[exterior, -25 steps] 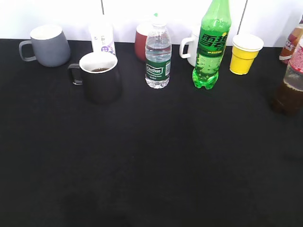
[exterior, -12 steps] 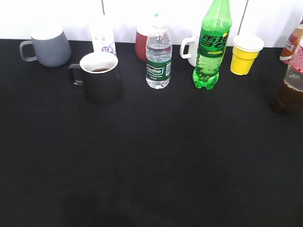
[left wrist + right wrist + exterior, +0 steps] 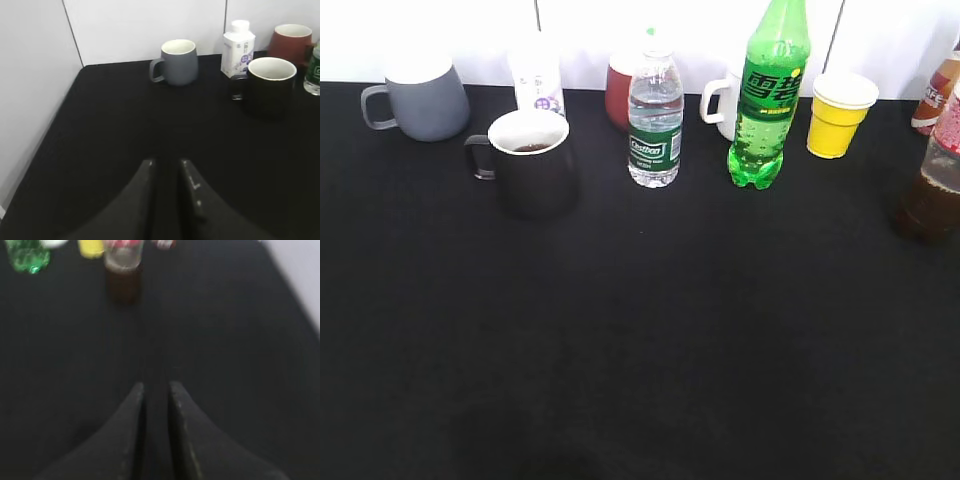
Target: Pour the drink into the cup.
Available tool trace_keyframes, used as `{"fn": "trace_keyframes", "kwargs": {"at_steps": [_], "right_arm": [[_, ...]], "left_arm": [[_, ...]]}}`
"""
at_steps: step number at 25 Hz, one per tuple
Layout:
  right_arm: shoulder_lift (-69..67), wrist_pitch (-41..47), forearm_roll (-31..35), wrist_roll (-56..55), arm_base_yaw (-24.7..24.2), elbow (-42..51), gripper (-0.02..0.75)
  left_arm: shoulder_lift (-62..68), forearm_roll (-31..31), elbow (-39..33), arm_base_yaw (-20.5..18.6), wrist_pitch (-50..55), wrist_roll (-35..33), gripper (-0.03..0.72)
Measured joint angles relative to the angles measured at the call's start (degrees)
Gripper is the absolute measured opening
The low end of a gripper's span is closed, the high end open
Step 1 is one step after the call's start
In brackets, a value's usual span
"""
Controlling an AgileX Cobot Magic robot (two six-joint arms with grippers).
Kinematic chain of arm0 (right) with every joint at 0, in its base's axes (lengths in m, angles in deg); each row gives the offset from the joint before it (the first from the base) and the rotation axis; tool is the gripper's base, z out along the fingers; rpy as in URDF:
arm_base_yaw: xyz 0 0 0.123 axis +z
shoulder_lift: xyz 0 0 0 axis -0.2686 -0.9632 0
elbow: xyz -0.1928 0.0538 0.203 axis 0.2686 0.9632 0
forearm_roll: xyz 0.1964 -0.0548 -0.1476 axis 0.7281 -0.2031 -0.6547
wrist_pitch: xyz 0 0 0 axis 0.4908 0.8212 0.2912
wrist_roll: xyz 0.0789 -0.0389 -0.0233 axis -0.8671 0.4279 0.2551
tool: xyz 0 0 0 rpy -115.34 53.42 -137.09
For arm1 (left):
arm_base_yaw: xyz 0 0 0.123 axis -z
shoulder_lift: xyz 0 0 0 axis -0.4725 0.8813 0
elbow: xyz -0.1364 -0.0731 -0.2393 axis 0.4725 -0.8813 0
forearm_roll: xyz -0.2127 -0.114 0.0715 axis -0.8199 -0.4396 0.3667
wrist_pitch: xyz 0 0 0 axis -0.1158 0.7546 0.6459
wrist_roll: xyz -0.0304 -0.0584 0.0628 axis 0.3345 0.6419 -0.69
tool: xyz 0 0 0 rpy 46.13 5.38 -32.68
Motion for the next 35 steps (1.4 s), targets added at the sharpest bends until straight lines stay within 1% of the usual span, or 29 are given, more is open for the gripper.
{"fn": "trace_keyframes", "kwargs": {"at_steps": [2,3,4,5,6,7,8,9,11,13,35], "right_arm": [[0.0,0.1,0.3,-0.3,0.0,0.0,0.125],[0.0,0.1,0.4,-0.3,0.0,0.0,0.140],[0.0,0.1,0.7,-0.3,0.0,0.0,0.188],[0.0,0.1,0.8,-0.3,0.0,0.0,0.273],[0.0,0.1,0.9,-0.3,0.0,0.0,0.352],[0.0,0.1,0.9,-0.3,0.0,0.0,0.399],[0.0,0.1,1.0,-0.3,0.0,0.0,0.412],[0.0,0.1,1.3,-0.3,0.0,0.0,0.418],[0.0,0.1,1.4,-0.3,0.0,0.0,0.419],[0.0,0.1,1.4,-0.3,0.0,0.0,0.419],[0.2,0.2,1.5,-0.3,-0.1,0.0,0.419]], "left_arm": [[0.0,0.0,0.0,0.0,0.0,0.0,0.121],[0.0,0.0,0.0,0.0,0.0,0.0,0.140],[0.0,0.0,0.0,0.0,0.0,0.0,0.195],[0.0,0.0,0.0,0.0,0.0,0.0,0.298],[0.0,0.0,0.0,0.0,0.0,0.0,0.426],[0.0,0.0,0.0,0.0,0.0,0.0,0.504],[0.0,0.0,0.0,0.0,0.0,0.0,0.523],[0.0,0.0,0.0,0.0,0.0,0.0,0.508],[0.0,0.0,0.0,0.0,0.0,0.0,0.453],[0.0,0.0,0.0,0.0,0.0,0.0,0.428],[0.0,-0.1,0.0,0.0,-0.2,0.0,0.423]]}}
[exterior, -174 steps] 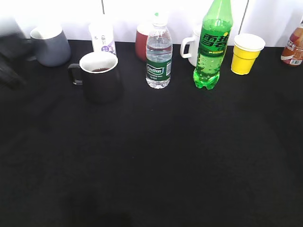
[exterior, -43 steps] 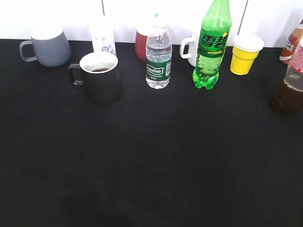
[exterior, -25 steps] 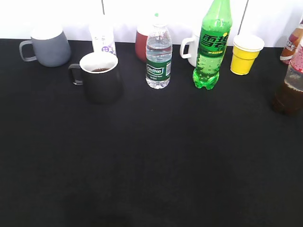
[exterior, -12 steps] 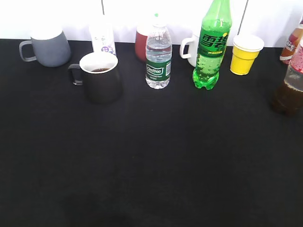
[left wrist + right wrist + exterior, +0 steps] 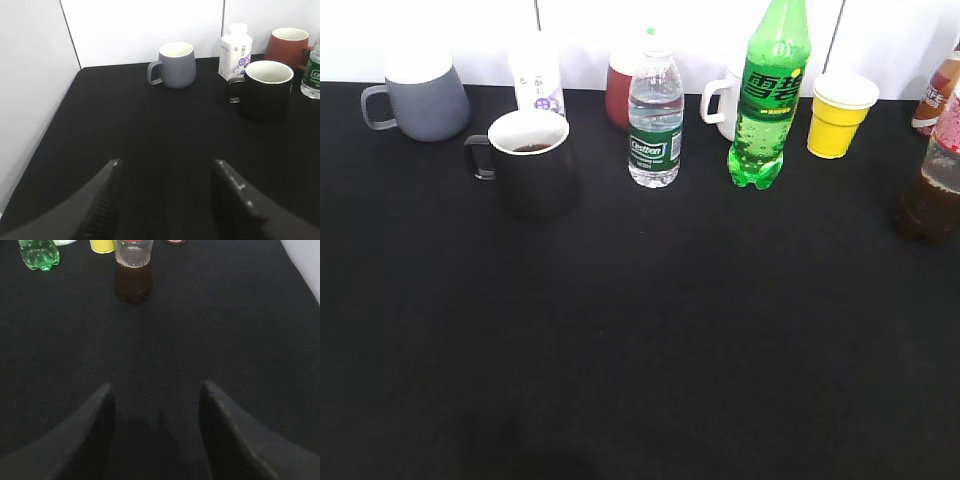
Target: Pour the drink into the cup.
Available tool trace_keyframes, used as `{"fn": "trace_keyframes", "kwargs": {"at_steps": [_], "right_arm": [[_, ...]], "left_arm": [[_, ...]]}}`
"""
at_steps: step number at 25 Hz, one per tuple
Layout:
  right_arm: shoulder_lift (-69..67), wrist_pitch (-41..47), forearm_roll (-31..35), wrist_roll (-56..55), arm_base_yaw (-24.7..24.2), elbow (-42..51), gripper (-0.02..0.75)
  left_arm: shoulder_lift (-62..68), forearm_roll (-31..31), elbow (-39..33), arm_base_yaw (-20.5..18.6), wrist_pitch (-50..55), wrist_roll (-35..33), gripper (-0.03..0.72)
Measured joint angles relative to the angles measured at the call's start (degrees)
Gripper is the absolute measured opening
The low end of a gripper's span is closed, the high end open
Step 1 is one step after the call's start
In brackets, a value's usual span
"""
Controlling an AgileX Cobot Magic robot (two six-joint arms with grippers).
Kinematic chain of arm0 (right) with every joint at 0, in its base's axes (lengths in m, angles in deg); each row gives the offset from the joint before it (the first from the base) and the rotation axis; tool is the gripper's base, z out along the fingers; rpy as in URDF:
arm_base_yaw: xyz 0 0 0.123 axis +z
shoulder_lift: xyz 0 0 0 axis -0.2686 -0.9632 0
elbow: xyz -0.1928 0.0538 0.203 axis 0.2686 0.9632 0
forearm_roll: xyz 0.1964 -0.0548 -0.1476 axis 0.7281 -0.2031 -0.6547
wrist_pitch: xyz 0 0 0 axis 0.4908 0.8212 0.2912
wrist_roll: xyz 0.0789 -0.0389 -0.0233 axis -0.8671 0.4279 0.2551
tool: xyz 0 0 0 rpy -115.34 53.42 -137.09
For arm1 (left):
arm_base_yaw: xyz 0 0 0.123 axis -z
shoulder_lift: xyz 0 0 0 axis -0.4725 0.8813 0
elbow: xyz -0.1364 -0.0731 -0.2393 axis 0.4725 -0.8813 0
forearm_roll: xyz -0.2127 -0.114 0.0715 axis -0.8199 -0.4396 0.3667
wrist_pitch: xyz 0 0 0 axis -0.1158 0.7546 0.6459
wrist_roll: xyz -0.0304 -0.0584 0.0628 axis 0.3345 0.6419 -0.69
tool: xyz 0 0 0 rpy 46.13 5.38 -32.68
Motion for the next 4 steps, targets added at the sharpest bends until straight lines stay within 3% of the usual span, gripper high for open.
{"fn": "trace_keyframes", "kwargs": {"at_steps": [4], "right_arm": [[0.0,0.0,0.0,0.0,0.0,0.0,0.419]], "left_arm": [[0.0,0.0,0.0,0.0,0.0,0.0,0.423]]}}
